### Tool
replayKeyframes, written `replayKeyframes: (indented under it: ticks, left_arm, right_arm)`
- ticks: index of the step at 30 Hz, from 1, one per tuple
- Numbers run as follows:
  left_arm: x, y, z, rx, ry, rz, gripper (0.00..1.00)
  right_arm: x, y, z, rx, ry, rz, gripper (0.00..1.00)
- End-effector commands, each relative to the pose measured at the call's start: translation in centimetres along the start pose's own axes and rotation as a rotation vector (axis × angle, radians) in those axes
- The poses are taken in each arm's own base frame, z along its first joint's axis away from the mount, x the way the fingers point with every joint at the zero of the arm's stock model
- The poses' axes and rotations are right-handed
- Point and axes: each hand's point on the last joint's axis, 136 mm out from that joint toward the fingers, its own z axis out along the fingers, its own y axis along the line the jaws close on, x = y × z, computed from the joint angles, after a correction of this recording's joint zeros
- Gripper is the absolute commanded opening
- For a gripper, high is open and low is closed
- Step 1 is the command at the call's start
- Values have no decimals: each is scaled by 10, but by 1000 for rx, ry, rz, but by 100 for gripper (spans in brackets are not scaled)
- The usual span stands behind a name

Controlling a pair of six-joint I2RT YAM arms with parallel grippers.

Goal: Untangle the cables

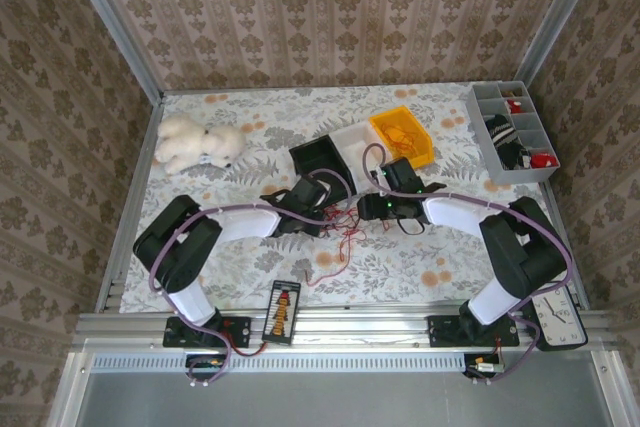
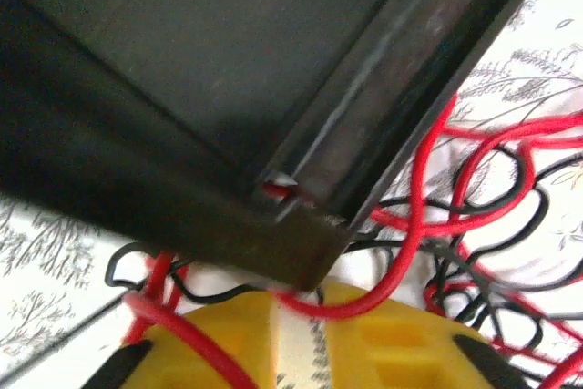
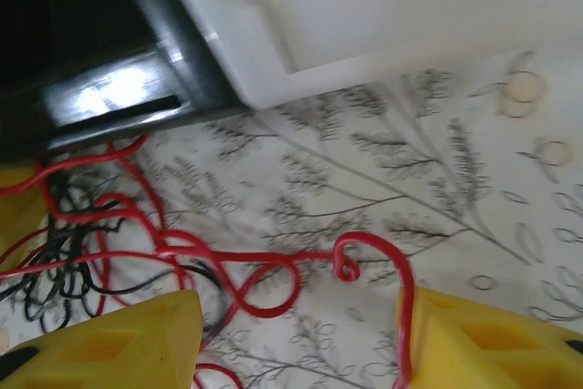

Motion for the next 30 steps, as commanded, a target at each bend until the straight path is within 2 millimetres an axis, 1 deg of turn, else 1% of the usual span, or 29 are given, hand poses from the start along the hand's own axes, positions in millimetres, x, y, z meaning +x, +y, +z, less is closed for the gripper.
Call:
replayKeyframes:
  ticks: [1, 3, 6, 9, 12, 15, 18, 20, 22, 23, 25, 28, 30]
  left_arm:
    - [13, 17, 14, -107, 52, -7, 9]
    - [12, 25, 18, -149, 59, -23, 6]
    - [10, 40, 24, -203, 58, -76, 0]
    - [5, 59, 29, -238, 49, -160, 0]
    - [-5, 73, 30, -265, 27, -225, 0]
    - [-20, 77, 29, -265, -7, -271, 0]
    - [-32, 75, 25, -260, -31, -288, 0]
    - [-32, 79, 23, -287, -28, -316, 0]
    - [-32, 82, 21, -306, -24, -335, 0]
    - [-32, 82, 21, -311, -23, -335, 0]
    - [-30, 84, 20, -336, -19, -338, 0]
    - [-29, 84, 18, -361, -17, -335, 0]
    - [-29, 83, 16, -365, -21, -332, 0]
  right_arm:
    - [4, 16, 2, -13, 52, -112, 59]
    - [8, 22, 7, 1, 77, -155, 59]
    - [12, 21, 13, 52, 100, -195, 59]
    - [9, 14, 18, 94, 92, -182, 58]
    - [6, 6, 21, 145, 87, -166, 58]
    - [-3, -8, 18, 230, 54, -130, 59]
    - [-12, -24, 11, 325, 16, -88, 59]
    - [-17, -33, 5, 375, -9, -61, 60]
    - [-20, -36, 0, 381, -33, -46, 60]
    - [-21, -35, -1, 364, -48, -43, 60]
    - [-22, -26, -2, 301, -79, -47, 60]
    - [-21, -1, -4, 150, -114, -64, 60]
    - [-19, 20, -7, 64, -126, -122, 59]
